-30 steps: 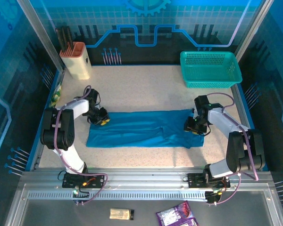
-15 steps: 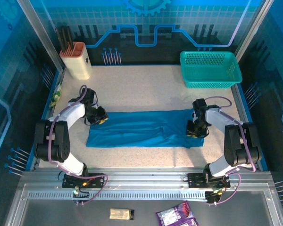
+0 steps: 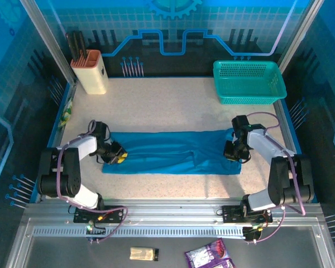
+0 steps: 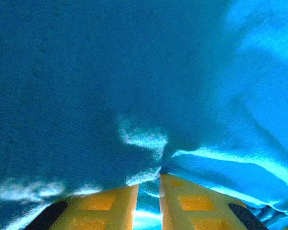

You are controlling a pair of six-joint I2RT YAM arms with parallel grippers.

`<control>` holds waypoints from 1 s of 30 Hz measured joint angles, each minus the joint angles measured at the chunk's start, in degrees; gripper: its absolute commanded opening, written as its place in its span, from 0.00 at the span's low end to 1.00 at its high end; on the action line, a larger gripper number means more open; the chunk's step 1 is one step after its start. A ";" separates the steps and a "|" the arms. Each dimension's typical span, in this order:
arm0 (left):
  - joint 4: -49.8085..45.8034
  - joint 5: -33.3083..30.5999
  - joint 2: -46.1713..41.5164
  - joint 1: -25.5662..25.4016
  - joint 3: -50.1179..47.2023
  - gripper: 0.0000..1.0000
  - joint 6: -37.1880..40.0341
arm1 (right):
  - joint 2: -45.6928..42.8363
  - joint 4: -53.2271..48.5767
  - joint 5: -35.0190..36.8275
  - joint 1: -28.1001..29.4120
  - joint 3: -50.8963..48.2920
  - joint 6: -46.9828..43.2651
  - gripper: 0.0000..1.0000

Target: Fold the inside-out t-shirt

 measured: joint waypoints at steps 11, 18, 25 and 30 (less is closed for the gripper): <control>1.60 1.97 0.42 1.25 -0.15 0.23 -0.37 | 3.50 2.25 1.33 -0.90 -0.70 -0.50 0.30; 1.36 2.12 0.17 1.31 -0.07 0.23 -0.35 | 1.01 0.48 3.10 -1.18 4.79 -3.65 0.47; 0.37 1.60 0.07 1.40 0.63 0.25 -0.15 | 9.88 0.02 5.77 -1.90 11.54 -7.43 0.53; -0.26 1.01 -0.52 1.42 0.68 0.25 -0.15 | 15.21 -0.42 5.77 -1.92 12.81 -8.68 0.59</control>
